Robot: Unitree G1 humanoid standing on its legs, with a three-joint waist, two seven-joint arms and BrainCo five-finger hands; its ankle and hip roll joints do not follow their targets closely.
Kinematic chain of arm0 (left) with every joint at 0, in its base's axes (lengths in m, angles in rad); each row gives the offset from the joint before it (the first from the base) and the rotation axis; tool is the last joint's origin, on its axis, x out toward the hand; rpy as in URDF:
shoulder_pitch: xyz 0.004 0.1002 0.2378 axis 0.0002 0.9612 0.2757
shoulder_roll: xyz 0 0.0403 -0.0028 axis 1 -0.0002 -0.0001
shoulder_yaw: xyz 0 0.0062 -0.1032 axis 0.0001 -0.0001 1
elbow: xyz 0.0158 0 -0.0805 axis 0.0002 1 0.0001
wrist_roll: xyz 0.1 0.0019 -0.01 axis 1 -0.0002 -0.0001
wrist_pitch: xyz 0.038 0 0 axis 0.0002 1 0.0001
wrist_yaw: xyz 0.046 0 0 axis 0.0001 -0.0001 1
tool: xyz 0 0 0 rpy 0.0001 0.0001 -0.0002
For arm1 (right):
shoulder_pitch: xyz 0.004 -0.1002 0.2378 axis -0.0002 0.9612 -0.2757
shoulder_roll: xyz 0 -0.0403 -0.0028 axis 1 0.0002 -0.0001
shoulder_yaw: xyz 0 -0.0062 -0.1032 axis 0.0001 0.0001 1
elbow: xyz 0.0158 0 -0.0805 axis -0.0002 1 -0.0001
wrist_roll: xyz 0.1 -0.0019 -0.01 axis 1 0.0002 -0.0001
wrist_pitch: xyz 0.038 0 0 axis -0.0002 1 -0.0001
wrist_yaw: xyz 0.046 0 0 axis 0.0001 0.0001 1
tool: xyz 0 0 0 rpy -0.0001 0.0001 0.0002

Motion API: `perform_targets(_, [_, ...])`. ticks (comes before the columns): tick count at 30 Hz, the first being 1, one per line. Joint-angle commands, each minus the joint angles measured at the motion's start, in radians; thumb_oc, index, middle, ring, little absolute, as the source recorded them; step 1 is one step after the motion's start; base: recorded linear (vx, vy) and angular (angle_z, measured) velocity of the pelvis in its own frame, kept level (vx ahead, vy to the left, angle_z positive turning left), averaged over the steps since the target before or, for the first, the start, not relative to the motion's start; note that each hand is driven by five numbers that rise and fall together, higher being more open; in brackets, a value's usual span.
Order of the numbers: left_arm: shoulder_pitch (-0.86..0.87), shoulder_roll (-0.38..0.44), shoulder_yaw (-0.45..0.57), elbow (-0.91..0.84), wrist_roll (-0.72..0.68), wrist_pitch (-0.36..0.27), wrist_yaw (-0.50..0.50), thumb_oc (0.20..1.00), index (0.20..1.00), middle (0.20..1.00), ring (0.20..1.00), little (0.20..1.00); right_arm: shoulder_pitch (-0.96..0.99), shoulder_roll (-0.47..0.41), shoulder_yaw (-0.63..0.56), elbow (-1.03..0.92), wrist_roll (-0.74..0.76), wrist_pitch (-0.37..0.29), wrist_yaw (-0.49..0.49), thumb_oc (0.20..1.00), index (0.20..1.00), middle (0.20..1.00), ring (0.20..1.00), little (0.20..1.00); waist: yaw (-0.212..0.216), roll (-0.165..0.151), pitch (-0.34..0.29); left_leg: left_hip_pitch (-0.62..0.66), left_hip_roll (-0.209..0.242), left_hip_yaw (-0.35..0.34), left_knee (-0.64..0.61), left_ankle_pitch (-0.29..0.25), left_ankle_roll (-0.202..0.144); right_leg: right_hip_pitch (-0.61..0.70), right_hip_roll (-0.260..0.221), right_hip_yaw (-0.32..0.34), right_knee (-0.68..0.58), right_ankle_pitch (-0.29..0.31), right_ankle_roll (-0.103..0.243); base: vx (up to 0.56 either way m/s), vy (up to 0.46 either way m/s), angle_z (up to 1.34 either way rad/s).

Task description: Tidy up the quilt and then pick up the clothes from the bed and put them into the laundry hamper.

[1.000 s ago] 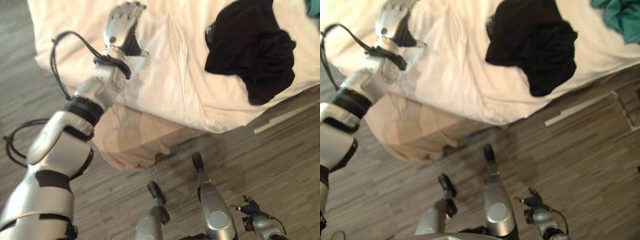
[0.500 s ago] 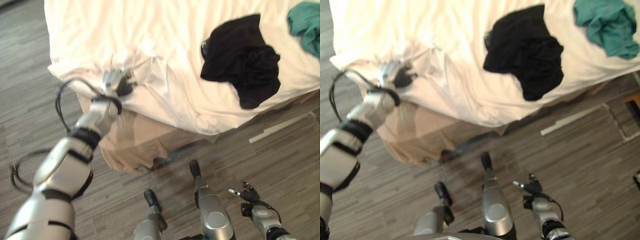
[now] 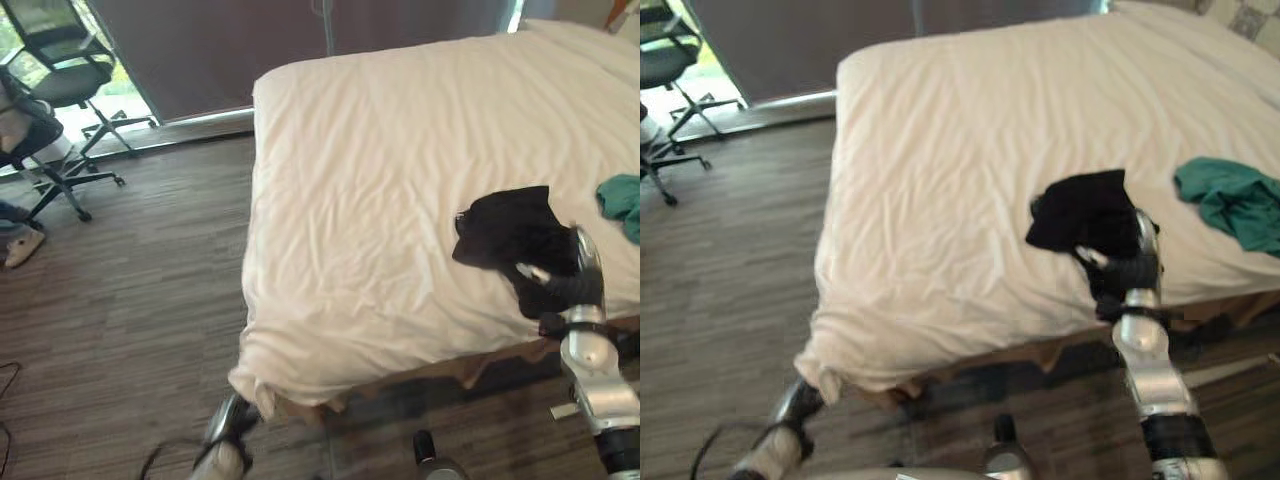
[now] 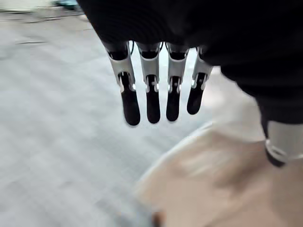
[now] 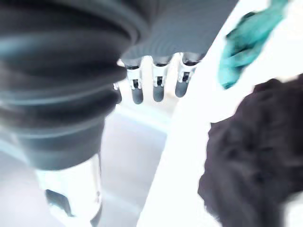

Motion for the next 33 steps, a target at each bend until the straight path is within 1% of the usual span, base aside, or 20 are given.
perform_targets(1, [0.108, 0.096, 0.015, 0.100, -0.013, 0.069, -0.001, 1.000, 1.000, 1.000, 1.000, 1.000, -0.204, -0.007, 0.044, 0.013, -0.088, -0.058, 0.042, 0.598, 0.598, 0.598, 0.598, 0.598, 0.111, -0.061, 0.019, -0.015, 0.033, -0.069, 0.055, -0.033, -0.008, -0.035, -0.088, -0.013, 0.128, -0.127, 0.080, 0.03, -0.029, 0.29])
perform_targets(2, [0.128, 0.107, 0.035, 0.122, -0.018, 0.080, -0.001, 1.000, 1.000, 1.000, 1.000, 1.000, -0.290, -0.006, 0.119, 0.024, -0.081, -0.059, 0.060, 0.200, 0.200, 0.200, 0.200, 0.200, 0.134, -0.065, 0.022, -0.019, 0.034, -0.079, 0.058, -0.030, -0.009, -0.027, -0.088, -0.022, 0.128, -0.130, 0.079, 0.01, -0.015, 0.20])
perform_targets(4, [0.160, 0.130, 0.053, 0.140, -0.019, 0.085, 0.003, 1.000, 1.000, 1.000, 1.000, 1.000, -0.421, 0.016, 0.232, 0.024, -0.058, -0.058, 0.096, 0.200, 0.200, 0.200, 0.200, 0.200, 0.168, -0.070, 0.030, -0.034, 0.036, -0.093, 0.072, -0.029, -0.010, -0.030, -0.091, -0.030, 0.133, -0.133, 0.077, -0.02, -0.013, 0.38])
perform_targets(5, [0.158, 0.147, 0.040, 0.129, -0.028, 0.075, 0.005, 1.000, 1.000, 1.000, 1.000, 1.000, -0.553, 0.056, 0.334, 0.067, -0.030, -0.051, 0.117, 0.200, 0.200, 0.200, 0.200, 0.200, 0.197, -0.076, 0.058, -0.067, 0.035, -0.101, 0.102, -0.029, -0.012, -0.046, -0.095, -0.032, 0.146, -0.136, 0.074, -0.05, -0.004, 0.48])
perform_targets(6, [0.156, 0.145, 0.044, 0.129, -0.028, 0.075, 0.005, 1.000, 1.000, 1.000, 1.000, 1.000, -0.563, 0.058, 0.339, 0.075, -0.029, -0.054, 0.116, 0.200, 0.200, 0.200, 0.200, 0.200, 0.194, -0.076, 0.060, -0.071, 0.035, -0.101, 0.107, -0.031, -0.012, -0.049, -0.096, -0.031, 0.149, -0.138, 0.074, -0.13, -0.011, 0.34])
perform_targets(7, [0.139, 0.160, 0.032, 0.116, -0.031, 0.069, 0.012, 1.000, 1.000, 1.000, 1.000, 1.000, -0.643, 0.067, 0.383, 0.111, -0.022, -0.049, 0.116, 0.200, 0.200, 0.200, 0.200, 0.200, 0.210, -0.080, 0.086, -0.104, 0.034, -0.110, 0.133, -0.031, -0.016, -0.068, -0.099, -0.032, 0.167, -0.139, 0.073, -0.28, -0.019, 0.35])
perform_targets(8, [0.077, 0.192, -0.007, 0.081, -0.052, 0.052, 0.038, 1.000, 1.000, 1.000, 1.000, 1.000, -0.772, 0.112, 0.456, 0.165, 0.006, -0.045, 0.115, 0.200, 0.200, 0.200, 0.200, 0.200, 0.236, -0.079, 0.154, -0.185, 0.035, -0.131, 0.182, -0.022, -0.024, -0.128, -0.106, -0.030, 0.203, -0.140, 0.072, -0.28, -0.019, 0.40])
perform_targets(11, [0.045, 0.204, -0.027, 0.064, -0.061, 0.042, 0.051, 1.000, 1.000, 1.000, 1.000, 1.000, -0.831, 0.129, 0.484, 0.203, 0.026, -0.047, 0.113, 0.200, 0.200, 0.200, 0.200, 0.200, 0.244, -0.075, 0.178, -0.243, 0.034, -0.145, 0.213, -0.018, -0.030, -0.171, -0.115, -0.035, 0.230, -0.142, 0.072, -0.20, 0.001, 0.38])
perform_targets(12, [-0.013, 0.214, -0.085, 0.022, -0.067, 0.021, 0.071, 1.000, 1.000, 1.000, 1.000, 1.000, -0.899, 0.175, 0.535, 0.265, 0.058, -0.048, 0.114, 0.200, 0.200, 0.200, 0.200, 0.200, 0.258, -0.068, 0.217, -0.314, 0.037, -0.156, 0.233, -0.001, -0.043, -0.236, -0.123, -0.039, 0.263, -0.141, 0.071, -0.19, 0.020, 0.38])
perform_targets(16, [-0.177, 0.208, -0.234, -0.111, -0.091, -0.027, 0.099, 1.000, 1.000, 1.000, 1.000, 1.000, -0.958, 0.293, 0.621, 0.433, 0.099, -0.040, 0.123, 0.200, 0.200, 0.200, 0.200, 0.200, 0.278, -0.047, 0.274, -0.437, 0.044, -0.165, 0.249, 0.037, -0.064, -0.357, -0.137, -0.051, 0.315, -0.142, 0.074, -0.18, -0.004, 0.22])
perform_targets(17, [-0.206, 0.200, -0.254, -0.139, -0.099, -0.029, 0.104, 1.000, 1.000, 1.000, 1.000, 1.000, -0.954, 0.322, 0.634, 0.461, 0.104, -0.040, 0.124, 0.200, 0.200, 0.200, 0.200, 0.200, 0.278, -0.044, 0.282, -0.466, 0.044, -0.168, 0.257, 0.040, -0.066, -0.388, -0.139, -0.048, 0.331, -0.145, 0.074, -0.19, -0.009, 0.22])
perform_targets(18, [-0.260, 0.176, -0.301, -0.202, -0.100, -0.035, 0.110, 1.000, 1.000, 1.000, 1.000, 1.000, -0.905, 0.400, 0.657, 0.537, 0.124, -0.033, 0.138, 0.200, 0.200, 0.200, 0.200, 0.200, 0.275, -0.036, 0.306, -0.502, 0.042, -0.169, 0.273, 0.041, -0.066, -0.431, -0.141, -0.042, 0.358, -0.147, 0.075, -0.13, -0.003, 0.13])
perform_targets(19, [-0.260, 0.176, -0.301, -0.202, -0.100, -0.035, 0.110, 1.000, 1.000, 1.000, 1.000, 1.000, -0.906, 0.401, 0.657, 0.538, 0.124, -0.035, 0.137, 0.200, 0.200, 0.200, 0.200, 0.200, 0.275, -0.036, 0.304, -0.505, 0.041, -0.168, 0.275, 0.040, -0.066, -0.435, -0.142, -0.042, 0.360, -0.148, 0.075, -0.12, -0.008, 0.02])
perform_targets(21, [-0.291, 0.145, -0.340, -0.261, -0.090, -0.036, 0.112, 1.000, 1.000, 1.000, 1.000, 1.000, -0.823, 0.474, 0.692, 0.585, 0.123, -0.027, 0.157, 0.200, 0.200, 0.200, 0.200, 0.200, 0.270, -0.032, 0.325, -0.526, 0.039, -0.169, 0.300, 0.029, -0.067, -0.459, -0.142, -0.031, 0.383, -0.159, 0.073, -0.07, -0.008, 0.01])
perform_targets(22, [-0.291, 0.145, -0.339, -0.262, -0.090, -0.036, 0.112, 1.000, 1.000, 1.000, 1.000, 1.000, -0.823, 0.475, 0.692, 0.585, 0.123, -0.028, 0.157, 0.200, 0.200, 0.200, 0.200, 0.200, 0.269, -0.033, 0.322, -0.529, 0.038, -0.170, 0.297, 0.035, -0.066, -0.461, -0.143, -0.031, 0.379, -0.153, 0.073, -0.07, 0.007, -0.02])
perform_targets(26, [-0.282, 0.089, -0.339, -0.246, -0.089, -0.035, 0.113, 1.000, 1.000, 1.000, 1.000, 1.000, -0.610, 0.528, 0.816, 0.596, 0.059, -0.011, 0.248, 0.200, 0.200, 0.200, 0.200, 0.200, 0.236, -0.042, 0.326, -0.481, 0.040, -0.162, 0.298, 0.013, -0.061, -0.429, -0.139, -0.022, 0.359, -0.148, 0.074, -0.02, 0.004, -0.01])
perform_targets(28, [-0.271, 0.073, -0.340, -0.224, -0.083, -0.031, 0.108, 1.000, 1.000, 1.000, 1.000, 1.000, -0.549, 0.532, 0.841, 0.583, 0.049, -0.008, 0.277, 0.200, 0.200, 0.200, 0.200, 0.200, 0.229, -0.049, 0.323, -0.457, 0.044, -0.155, 0.292, 0.004, -0.059, -0.406, -0.138, -0.021, 0.344, -0.146, 0.074, 0.03, 0.029, -0.10])
perform_targets(29, [-0.242, 0.055, -0.327, -0.204, -0.081, -0.019, 0.090, 1.000, 1.000, 1.000, 1.000, 1.000, -0.465, 0.514, 0.873, 0.521, 0.039, -0.012, 0.338, 0.200, 0.200, 0.200, 0.200, 0.200, 0.213, -0.063, 0.308, -0.403, 0.046, -0.142, 0.283, -0.012, -0.052, -0.355, -0.134, -0.013, 0.309, -0.141, 0.074, 0.12, 0.038, -0.22])
perform_targets(31, [-0.193, 0.040, -0.298, -0.173, -0.065, -0.013, 0.071, 1.000, 1.000, 1.000, 1.000, 1.000, -0.432, 0.449, 0.879, 0.423, -0.059, -0.023, 0.370, 0.200, 0.200, 0.200, 0.200, 0.200, 0.194, -0.083, 0.270, -0.328, 0.048, -0.122, 0.257, -0.027, -0.046, -0.279, -0.126, -0.012, 0.255, -0.131, 0.078, 0.19, 0.045, -0.32])
perform_targets(33, [-0.162, 0.037, -0.275, -0.149, -0.045, -0.002, 0.057, 1.000, 1.000, 1.000, 1.000, 1.000, -0.392, 0.392, 0.837, 0.303, -0.064, -0.037, 0.383, 0.200, 0.200, 0.200, 0.200, 0.200, 0.175, -0.098, 0.234, -0.273, 0.038, -0.107, 0.235, -0.035, -0.035, -0.225, -0.120, -0.008, 0.218, -0.121, 0.082, 0.19, 0.056, -0.32])
